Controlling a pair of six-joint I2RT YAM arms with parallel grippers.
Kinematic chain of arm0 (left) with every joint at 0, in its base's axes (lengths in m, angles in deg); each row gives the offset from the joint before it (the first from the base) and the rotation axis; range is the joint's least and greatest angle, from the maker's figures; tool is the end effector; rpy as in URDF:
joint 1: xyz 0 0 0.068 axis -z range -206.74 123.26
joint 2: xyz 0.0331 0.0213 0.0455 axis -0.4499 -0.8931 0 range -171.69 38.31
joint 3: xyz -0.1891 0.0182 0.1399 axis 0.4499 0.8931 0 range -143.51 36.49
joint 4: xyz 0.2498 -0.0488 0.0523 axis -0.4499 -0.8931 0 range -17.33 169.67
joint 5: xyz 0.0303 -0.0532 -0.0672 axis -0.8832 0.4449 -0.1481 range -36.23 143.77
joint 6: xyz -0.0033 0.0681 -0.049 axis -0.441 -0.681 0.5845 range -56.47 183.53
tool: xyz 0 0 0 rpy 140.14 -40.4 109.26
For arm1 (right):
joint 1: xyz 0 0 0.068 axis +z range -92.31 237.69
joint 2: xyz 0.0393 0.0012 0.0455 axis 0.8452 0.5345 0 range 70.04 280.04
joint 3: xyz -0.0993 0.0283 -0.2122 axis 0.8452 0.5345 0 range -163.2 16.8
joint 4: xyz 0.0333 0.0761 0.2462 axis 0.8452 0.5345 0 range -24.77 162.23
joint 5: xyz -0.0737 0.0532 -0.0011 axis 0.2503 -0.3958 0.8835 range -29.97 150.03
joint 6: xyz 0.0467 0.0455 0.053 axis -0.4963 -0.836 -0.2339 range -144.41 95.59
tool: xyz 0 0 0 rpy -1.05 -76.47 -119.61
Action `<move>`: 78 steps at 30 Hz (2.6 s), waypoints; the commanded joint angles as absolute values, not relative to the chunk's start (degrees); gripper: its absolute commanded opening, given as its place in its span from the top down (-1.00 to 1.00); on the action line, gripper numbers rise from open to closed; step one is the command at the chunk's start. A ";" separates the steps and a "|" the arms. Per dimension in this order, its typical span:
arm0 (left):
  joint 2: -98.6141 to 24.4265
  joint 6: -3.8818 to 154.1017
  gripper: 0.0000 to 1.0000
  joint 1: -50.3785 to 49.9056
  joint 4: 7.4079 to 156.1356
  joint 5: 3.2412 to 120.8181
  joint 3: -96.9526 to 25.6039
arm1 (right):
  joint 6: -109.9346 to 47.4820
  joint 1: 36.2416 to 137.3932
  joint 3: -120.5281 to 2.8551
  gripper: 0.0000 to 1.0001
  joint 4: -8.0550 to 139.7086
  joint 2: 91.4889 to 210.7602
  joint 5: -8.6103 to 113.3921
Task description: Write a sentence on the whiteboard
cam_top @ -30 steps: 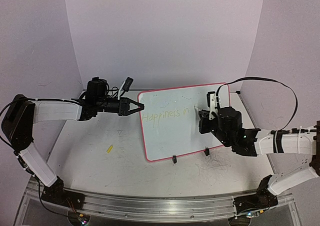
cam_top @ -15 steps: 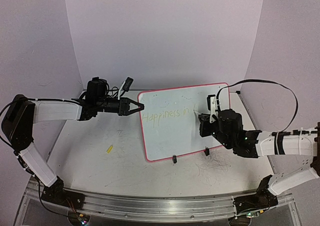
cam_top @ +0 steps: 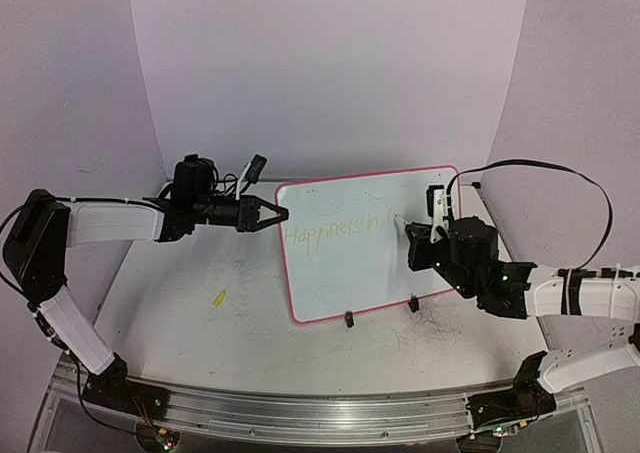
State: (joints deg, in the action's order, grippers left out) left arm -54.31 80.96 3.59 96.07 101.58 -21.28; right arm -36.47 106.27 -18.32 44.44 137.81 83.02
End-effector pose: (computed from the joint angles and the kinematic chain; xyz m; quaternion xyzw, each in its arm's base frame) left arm 0.3016 -0.2396 0.2102 0.3187 0.7104 -0.5170 0.3556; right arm 0.2269 0.2138 0.2126 -0.1191 0.7618 0.1782 0.6113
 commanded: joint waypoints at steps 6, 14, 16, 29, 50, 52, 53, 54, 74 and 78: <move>-53.32 78.82 1.00 3.85 93.08 99.72 -22.88 | -36.63 105.25 -18.79 1.00 39.25 140.91 85.56; -53.23 78.82 1.00 3.85 92.99 99.82 -22.85 | -36.61 104.76 -18.24 1.00 37.50 142.56 87.41; -53.19 78.82 1.00 3.85 93.00 99.84 -22.85 | -36.45 104.76 -18.08 1.00 37.05 142.65 87.55; -53.07 78.74 1.00 3.87 92.94 99.79 -22.84 | -34.64 104.77 -18.13 1.00 36.78 143.12 82.77; -53.38 78.80 1.00 4.02 92.88 99.71 -22.95 | -37.64 104.95 -16.31 1.00 40.74 141.09 84.64; -53.40 78.76 1.00 4.03 92.85 99.68 -22.94 | -37.16 104.86 -16.88 1.00 39.43 141.78 85.25; -53.34 78.75 1.00 4.03 92.85 99.66 -22.96 | -36.89 104.84 -17.29 1.00 39.02 142.16 85.46; -53.28 78.73 1.00 4.03 92.85 99.65 -23.00 | -36.62 104.83 -17.69 1.00 38.62 142.55 85.68; -53.22 78.65 1.00 4.03 92.76 99.82 -22.99 | -34.17 104.75 -19.99 1.00 36.63 144.40 87.59; -53.17 78.65 1.00 4.03 92.73 99.74 -23.00 | -33.90 104.72 -20.18 1.00 36.52 144.39 88.06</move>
State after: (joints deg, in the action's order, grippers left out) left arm -54.31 81.07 3.72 95.53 101.15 -21.55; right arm -34.82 105.02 -17.59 37.89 143.45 86.32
